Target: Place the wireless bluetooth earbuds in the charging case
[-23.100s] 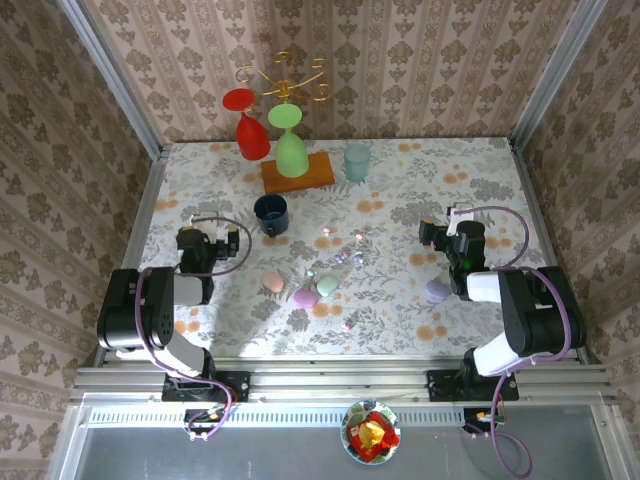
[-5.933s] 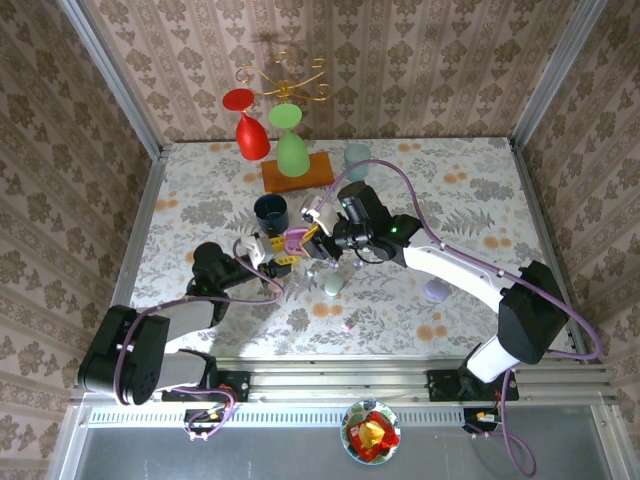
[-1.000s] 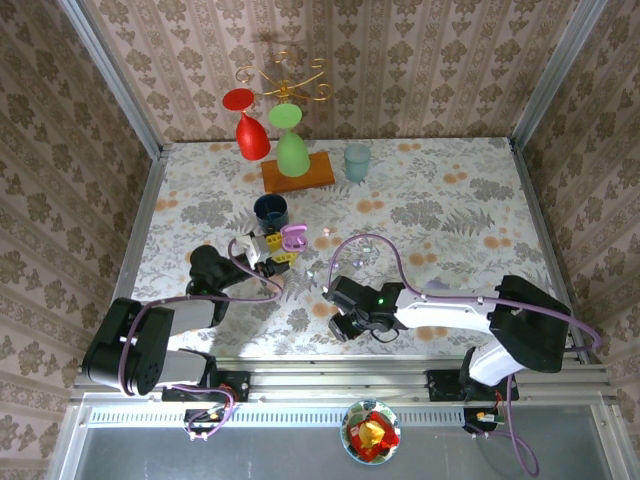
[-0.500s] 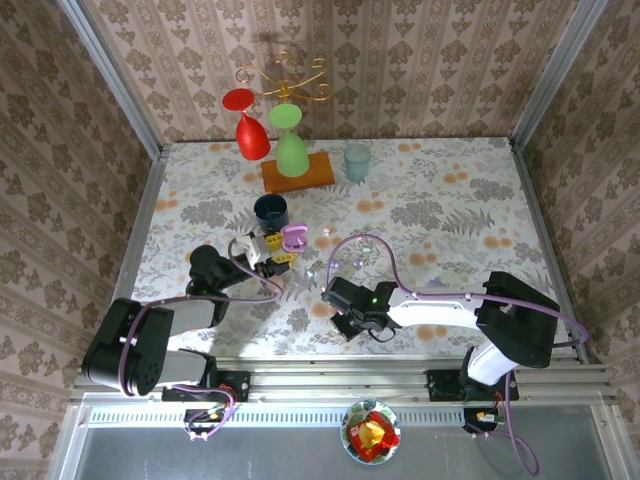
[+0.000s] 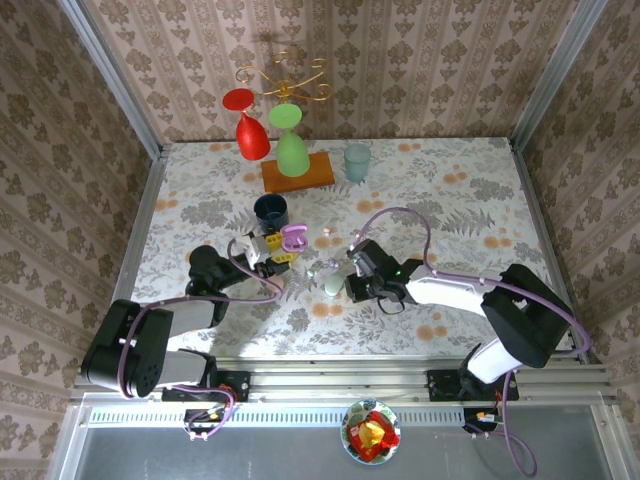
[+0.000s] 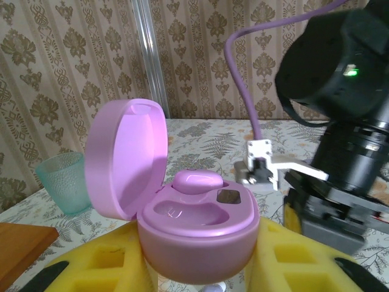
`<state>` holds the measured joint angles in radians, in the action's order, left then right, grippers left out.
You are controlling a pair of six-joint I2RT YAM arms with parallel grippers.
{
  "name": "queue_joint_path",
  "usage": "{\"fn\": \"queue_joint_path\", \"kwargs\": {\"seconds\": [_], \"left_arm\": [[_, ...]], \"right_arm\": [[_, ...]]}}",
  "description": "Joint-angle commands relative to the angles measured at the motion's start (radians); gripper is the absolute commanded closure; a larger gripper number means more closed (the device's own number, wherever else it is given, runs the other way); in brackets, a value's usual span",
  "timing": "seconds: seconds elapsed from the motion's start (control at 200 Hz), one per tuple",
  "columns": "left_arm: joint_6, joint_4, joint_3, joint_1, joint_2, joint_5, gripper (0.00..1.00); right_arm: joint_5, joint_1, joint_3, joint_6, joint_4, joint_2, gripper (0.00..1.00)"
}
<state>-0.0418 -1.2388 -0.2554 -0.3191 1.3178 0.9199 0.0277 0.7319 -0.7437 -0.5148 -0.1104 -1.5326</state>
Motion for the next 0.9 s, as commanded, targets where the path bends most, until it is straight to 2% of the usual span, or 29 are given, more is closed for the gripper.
{"fn": "queue_joint_path", "kwargs": {"seconds": [0.0,0.09,0.28,0.44,0.595,0.72,0.895], "left_arm": [[0.002,-0.038,0.005,0.005,-0.006,0.019,0.73],[0.002,-0.038,0.006,0.005,-0.006,0.019,0.73],[0.002,-0.039,0.004,0.008,0.001,0.007,0.73],[0.0,-0.039,-0.002,0.009,0.01,0.014,0.73],[0.004,-0.04,-0.008,0.008,0.02,0.02,0.73],[0.004,-0.039,-0.007,0.008,0.017,0.023,0.73],[0.003,-0.039,-0.003,0.009,0.014,0.022,0.73]], "right_arm": [[0.046,-0.062,0.047,-0.077,0.097,-0.01,0.82],[0.061,-0.09,0.075,-0.091,0.111,-0.026,0.82],[-0.007,-0.092,0.127,-0.074,0.06,0.031,0.77],[-0.041,-0.092,0.134,-0.061,-0.013,0.123,0.6],[-0.06,-0.096,0.08,-0.009,-0.073,0.162,0.49],[-0.017,-0.116,0.028,0.035,-0.081,0.125,0.47],[0.073,-0.138,-0.052,0.052,-0.116,0.026,0.54]]}}
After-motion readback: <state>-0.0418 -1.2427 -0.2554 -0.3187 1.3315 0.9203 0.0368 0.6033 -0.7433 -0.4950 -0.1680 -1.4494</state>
